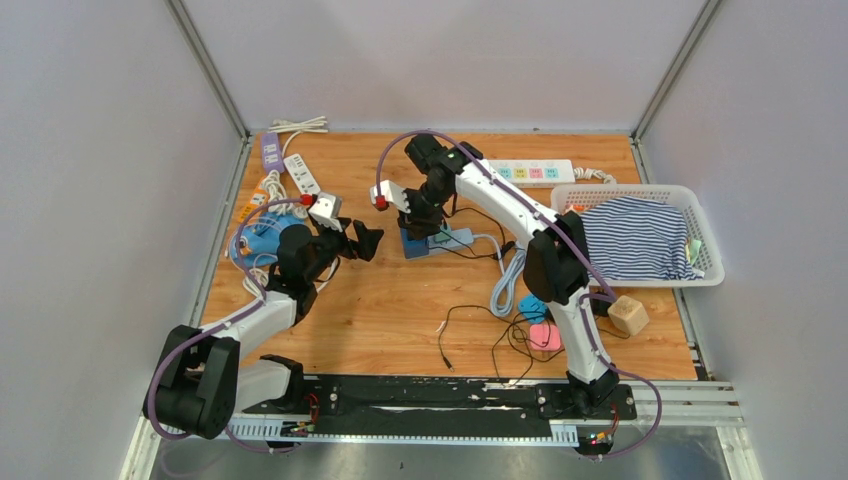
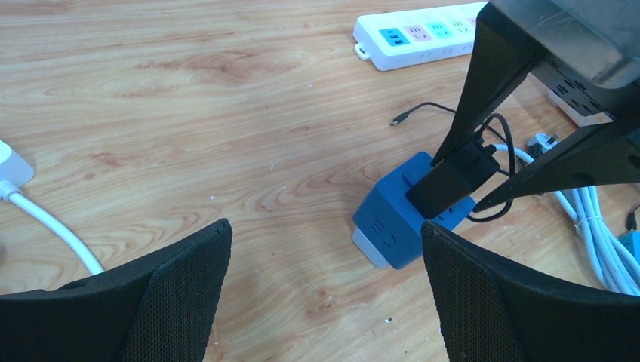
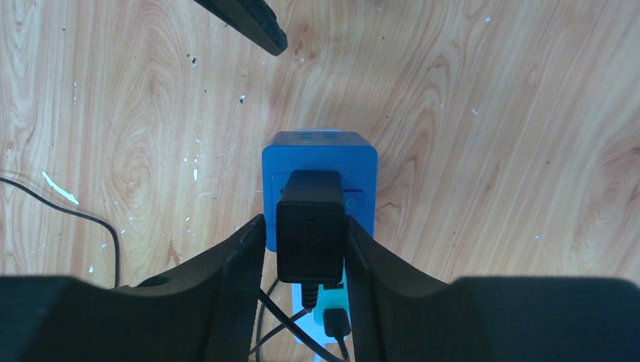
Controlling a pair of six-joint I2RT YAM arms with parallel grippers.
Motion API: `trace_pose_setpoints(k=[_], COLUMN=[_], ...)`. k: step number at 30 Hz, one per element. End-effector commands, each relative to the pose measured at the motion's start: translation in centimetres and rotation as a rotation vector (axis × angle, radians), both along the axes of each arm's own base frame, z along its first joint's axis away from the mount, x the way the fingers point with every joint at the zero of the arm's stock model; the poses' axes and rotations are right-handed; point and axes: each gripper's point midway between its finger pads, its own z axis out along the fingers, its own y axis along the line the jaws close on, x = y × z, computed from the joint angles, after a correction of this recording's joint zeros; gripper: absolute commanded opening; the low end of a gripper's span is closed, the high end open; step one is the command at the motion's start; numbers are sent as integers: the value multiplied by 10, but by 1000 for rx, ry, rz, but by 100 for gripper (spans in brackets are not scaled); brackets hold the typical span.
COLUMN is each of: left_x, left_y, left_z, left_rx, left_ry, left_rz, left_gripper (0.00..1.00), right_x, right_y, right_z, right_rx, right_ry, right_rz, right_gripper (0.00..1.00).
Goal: Pull the plug off the socket
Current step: Remove the plug from the socket.
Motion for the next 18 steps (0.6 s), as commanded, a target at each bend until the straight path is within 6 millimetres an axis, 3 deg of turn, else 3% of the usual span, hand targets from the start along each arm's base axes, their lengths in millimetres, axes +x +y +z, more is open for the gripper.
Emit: trace_pose_setpoints(k=[1, 11, 18], left_x=[0, 0, -1], left_y=[3, 4, 3], left_z=[5, 4, 5], left_rx=[11, 17, 20], left_ry=[-37, -38, -64], left_rz=[8, 13, 4], left_gripper=[97, 97, 97], right_x=[-1, -6, -7], right_y=[-7, 1, -5], right_z=[-4, -5, -5], right_rx=[-24, -8, -15], right_ry=[27, 50, 48], right_rz=[-3, 4, 17], right_gripper=[46, 40, 6])
